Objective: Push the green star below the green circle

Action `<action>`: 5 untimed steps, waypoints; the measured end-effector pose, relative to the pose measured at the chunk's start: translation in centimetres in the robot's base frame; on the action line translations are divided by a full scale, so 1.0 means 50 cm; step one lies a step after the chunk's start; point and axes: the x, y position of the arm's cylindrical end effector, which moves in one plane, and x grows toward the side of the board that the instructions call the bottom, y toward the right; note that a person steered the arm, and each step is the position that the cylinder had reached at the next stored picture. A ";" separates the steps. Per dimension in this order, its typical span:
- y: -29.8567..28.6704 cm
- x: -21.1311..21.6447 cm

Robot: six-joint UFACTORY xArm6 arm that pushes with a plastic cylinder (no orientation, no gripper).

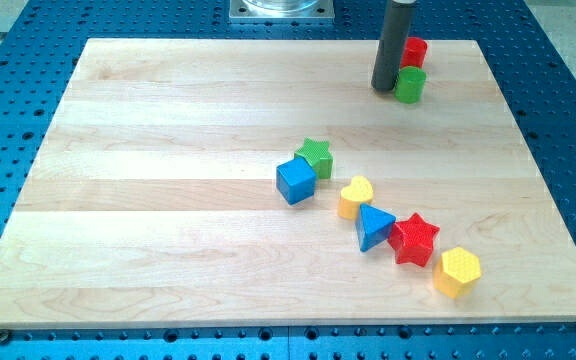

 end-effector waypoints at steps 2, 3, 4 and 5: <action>-0.016 0.003; -0.191 0.070; -0.342 0.173; -0.338 0.342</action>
